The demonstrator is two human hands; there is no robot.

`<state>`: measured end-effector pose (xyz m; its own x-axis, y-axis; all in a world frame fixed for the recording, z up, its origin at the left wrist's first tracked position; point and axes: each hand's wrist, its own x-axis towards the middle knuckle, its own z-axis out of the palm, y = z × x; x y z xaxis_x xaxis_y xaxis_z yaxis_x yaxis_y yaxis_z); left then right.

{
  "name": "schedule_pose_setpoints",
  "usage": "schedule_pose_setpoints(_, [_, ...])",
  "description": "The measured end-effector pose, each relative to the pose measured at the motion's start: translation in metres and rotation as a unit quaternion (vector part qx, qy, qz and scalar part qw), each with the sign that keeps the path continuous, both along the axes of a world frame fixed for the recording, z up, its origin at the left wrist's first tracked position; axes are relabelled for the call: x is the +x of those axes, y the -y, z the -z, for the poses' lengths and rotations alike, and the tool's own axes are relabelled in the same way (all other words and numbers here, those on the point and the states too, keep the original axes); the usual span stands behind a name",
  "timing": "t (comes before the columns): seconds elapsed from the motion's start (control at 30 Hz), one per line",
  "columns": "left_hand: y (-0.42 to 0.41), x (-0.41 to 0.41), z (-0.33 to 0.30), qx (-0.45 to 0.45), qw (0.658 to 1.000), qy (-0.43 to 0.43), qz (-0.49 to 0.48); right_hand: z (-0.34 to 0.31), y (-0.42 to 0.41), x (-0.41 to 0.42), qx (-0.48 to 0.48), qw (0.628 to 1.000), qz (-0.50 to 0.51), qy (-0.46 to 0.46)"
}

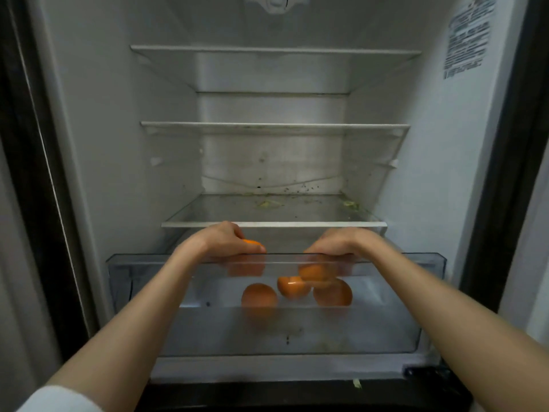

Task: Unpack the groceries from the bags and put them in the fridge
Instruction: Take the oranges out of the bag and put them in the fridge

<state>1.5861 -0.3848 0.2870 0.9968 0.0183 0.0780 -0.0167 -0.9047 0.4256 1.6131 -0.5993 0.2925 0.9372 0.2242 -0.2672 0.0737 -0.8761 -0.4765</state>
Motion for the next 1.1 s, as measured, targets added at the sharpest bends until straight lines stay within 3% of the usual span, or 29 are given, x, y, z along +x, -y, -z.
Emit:
schedule_pose_setpoints(0.13, [-0.003, 0.0, 0.002, -0.005, 1.0, 0.013, -0.006, 0.0, 0.001, 0.0, -0.037, 0.999, 0.001, 0.02])
schedule_pose_setpoints(0.3, [-0.007, -0.001, 0.009, -0.029, 0.995, 0.099, 0.008, 0.011, 0.002, 0.003, -0.059, 0.973, 0.044, 0.218])
schedule_pose_setpoints(0.43, [-0.003, -0.018, 0.024, -0.003, 0.972, 0.232, 0.036, 0.021, 0.006, -0.025, -0.027, 0.937, 0.047, 0.345])
schedule_pose_setpoints(0.5, [0.001, -0.029, 0.035, 0.061, 0.94, 0.333, 0.051, 0.034, 0.004, -0.041, -0.035, 0.894, 0.054, 0.443])
schedule_pose_setpoints(0.57, [0.005, -0.039, 0.048, 0.13, 0.894, 0.42, 0.086, 0.054, 0.004, -0.05, -0.035, 0.819, 0.042, 0.571])
schedule_pose_setpoints(0.63, [0.006, -0.046, 0.064, 0.162, 0.865, 0.463, 0.107, 0.079, 0.007, -0.058, -0.023, 0.767, 0.02, 0.641])
schedule_pose_setpoints(0.9, [0.008, -0.047, 0.098, 0.163, 0.869, 0.461, 0.077, 0.11, 0.017, -0.052, -0.073, 0.752, -0.006, 0.655])
schedule_pose_setpoints(1.1, [0.009, -0.028, 0.087, 0.156, 0.901, 0.4, 0.056, 0.104, 0.012, -0.028, -0.119, 0.786, 0.007, 0.606])
